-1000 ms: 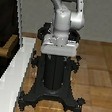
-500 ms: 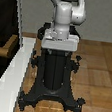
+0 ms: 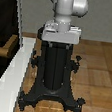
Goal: Open the door by pressing down and pulling on the handle.
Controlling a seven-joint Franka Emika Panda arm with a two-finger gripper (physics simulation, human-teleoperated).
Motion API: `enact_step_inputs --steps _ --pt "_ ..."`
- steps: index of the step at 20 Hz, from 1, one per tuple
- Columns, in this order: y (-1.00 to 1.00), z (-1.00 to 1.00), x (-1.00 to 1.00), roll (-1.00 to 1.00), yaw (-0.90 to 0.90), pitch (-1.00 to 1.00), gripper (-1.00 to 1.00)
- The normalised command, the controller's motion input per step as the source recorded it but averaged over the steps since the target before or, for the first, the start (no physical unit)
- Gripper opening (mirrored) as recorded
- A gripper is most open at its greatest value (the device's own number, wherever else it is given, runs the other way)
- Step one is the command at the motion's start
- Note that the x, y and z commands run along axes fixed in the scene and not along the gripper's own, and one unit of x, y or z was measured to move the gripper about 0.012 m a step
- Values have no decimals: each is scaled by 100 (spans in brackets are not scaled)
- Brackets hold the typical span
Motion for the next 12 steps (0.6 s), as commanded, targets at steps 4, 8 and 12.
enact_step_inputs --steps 4,8,12 --pt "0 50 0 0 0 0 100" --pt "0 25 0 0 0 0 100" --pt "0 50 0 0 0 0 100"
